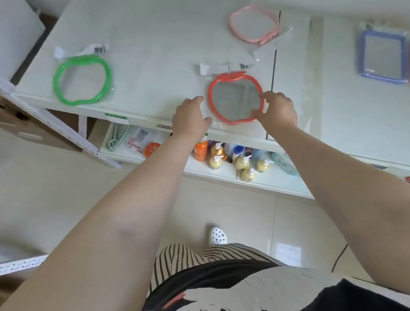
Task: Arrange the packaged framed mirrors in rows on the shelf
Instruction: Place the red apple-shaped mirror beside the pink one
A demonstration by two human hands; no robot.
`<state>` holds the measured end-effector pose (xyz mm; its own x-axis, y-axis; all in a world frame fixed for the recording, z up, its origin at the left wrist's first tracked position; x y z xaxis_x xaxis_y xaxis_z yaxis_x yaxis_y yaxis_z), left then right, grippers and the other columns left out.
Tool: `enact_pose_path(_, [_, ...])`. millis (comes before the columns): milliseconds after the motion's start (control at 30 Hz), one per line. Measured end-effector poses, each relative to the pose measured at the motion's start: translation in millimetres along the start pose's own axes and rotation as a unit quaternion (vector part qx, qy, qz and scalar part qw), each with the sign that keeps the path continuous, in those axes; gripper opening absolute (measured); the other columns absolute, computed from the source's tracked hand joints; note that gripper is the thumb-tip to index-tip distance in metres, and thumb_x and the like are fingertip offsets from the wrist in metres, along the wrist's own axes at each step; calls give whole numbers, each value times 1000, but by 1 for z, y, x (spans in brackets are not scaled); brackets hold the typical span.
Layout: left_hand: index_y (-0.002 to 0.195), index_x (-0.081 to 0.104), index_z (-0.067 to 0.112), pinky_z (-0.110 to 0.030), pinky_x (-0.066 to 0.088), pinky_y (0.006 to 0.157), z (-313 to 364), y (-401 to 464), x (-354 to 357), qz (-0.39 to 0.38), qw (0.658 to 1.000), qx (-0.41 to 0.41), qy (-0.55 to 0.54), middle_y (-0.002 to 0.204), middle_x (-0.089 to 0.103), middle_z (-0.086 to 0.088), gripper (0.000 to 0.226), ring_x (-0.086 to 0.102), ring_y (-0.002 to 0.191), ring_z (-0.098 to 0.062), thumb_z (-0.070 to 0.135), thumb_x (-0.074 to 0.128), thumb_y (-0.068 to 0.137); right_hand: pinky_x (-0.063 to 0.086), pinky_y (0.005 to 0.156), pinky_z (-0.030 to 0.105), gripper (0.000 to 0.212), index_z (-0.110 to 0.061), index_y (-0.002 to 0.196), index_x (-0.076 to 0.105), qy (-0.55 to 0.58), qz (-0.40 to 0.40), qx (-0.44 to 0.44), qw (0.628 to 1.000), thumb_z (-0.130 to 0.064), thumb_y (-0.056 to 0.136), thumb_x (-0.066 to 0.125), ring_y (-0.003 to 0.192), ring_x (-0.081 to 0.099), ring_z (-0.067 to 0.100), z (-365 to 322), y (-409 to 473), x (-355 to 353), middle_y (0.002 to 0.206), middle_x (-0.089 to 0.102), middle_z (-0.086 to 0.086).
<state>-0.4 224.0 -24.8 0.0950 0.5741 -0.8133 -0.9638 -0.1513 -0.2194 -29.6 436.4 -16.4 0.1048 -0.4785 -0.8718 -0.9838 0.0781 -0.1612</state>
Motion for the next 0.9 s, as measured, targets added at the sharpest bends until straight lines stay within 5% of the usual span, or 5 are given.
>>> enact_pose_path(433, [124,46,4,-38,48,95,3,70,18,-111,973,-71,-187,116,60,-10,53,59,106,-26,19,71,80,49,94,40,41,-20,125,53,81,29,144,986,-22,85,60,108,56,33,-5,11,31,118,51,12])
enact_pose_path(533, [91,57,10,-40,54,87,-7,80,11,-138,965,-60,-216,98,66,-12,12,65,90,-27,14,66,84,49,94,40,37,-22,128,53,93,60,178,978,-24,90,54,108,57,32,-18,1,40,118,53,12])
enact_pose_path(633, [70,51,19,-43,56,87,-23,92,8,-174,956,-45,-231,86,60,-9,21,63,83,-28,10,63,85,50,94,43,39,-24,128,53,120,82,203,968,-23,89,56,105,59,28,-38,-13,54,110,54,6])
enact_pose_path(733, [69,54,19,-46,57,87,-36,98,3,-216,933,-50,-282,75,58,-5,24,60,76,-24,4,63,84,51,91,41,43,-24,130,51,145,123,239,952,-22,88,58,99,59,22,-49,-29,60,105,57,3])
enact_pose_path(900, [98,63,7,-19,54,58,-23,85,-5,-282,891,-34,-353,74,57,3,13,56,68,-11,0,63,87,44,82,28,58,-19,134,46,209,191,304,909,-23,82,69,93,52,13,-44,-70,48,112,58,2])
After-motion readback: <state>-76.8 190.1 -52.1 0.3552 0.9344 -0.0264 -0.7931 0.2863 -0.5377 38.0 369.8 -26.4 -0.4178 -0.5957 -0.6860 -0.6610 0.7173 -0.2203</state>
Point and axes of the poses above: each hand's wrist, its own y-axis towards the middle knuckle, its own x-axis out of the palm, z = x × y, the point moved 5 cm from there along y, towards the middle knuckle
